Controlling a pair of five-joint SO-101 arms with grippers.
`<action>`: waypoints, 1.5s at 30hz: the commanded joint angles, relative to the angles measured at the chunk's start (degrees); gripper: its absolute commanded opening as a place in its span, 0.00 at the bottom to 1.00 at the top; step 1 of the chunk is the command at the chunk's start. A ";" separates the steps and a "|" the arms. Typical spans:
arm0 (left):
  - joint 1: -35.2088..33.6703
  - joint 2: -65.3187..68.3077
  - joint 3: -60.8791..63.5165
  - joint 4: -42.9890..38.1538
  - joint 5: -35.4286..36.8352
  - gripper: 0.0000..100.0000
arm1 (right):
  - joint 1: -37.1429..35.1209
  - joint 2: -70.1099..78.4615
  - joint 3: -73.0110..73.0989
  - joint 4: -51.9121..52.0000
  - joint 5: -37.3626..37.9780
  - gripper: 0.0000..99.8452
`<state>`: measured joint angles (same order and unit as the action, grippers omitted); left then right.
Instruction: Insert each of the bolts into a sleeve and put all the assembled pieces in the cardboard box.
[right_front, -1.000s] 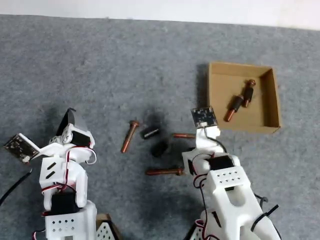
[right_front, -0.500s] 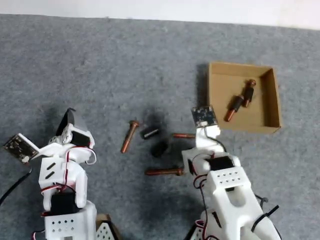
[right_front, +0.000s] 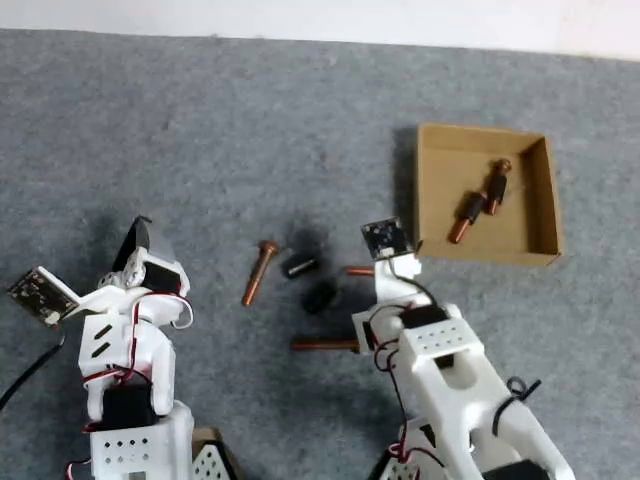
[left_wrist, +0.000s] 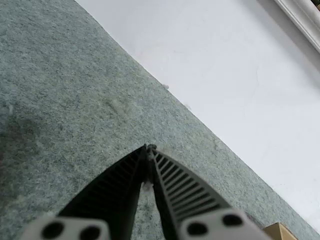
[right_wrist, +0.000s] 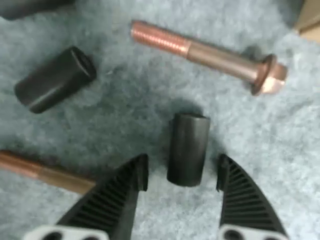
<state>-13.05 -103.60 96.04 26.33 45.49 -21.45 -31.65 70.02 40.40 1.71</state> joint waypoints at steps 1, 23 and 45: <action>-0.04 -0.75 1.10 0.00 -0.35 0.02 | -0.31 3.74 -2.77 -0.84 0.26 0.20; -0.04 -0.75 1.10 0.00 -0.35 0.02 | 2.86 5.32 -2.68 -9.89 0.70 0.20; -0.04 -0.75 1.10 0.00 -0.35 0.02 | 2.77 5.23 -2.68 -0.84 0.35 0.20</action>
<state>-13.05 -103.60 96.04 26.33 45.49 -19.34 -26.99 68.18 38.20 1.89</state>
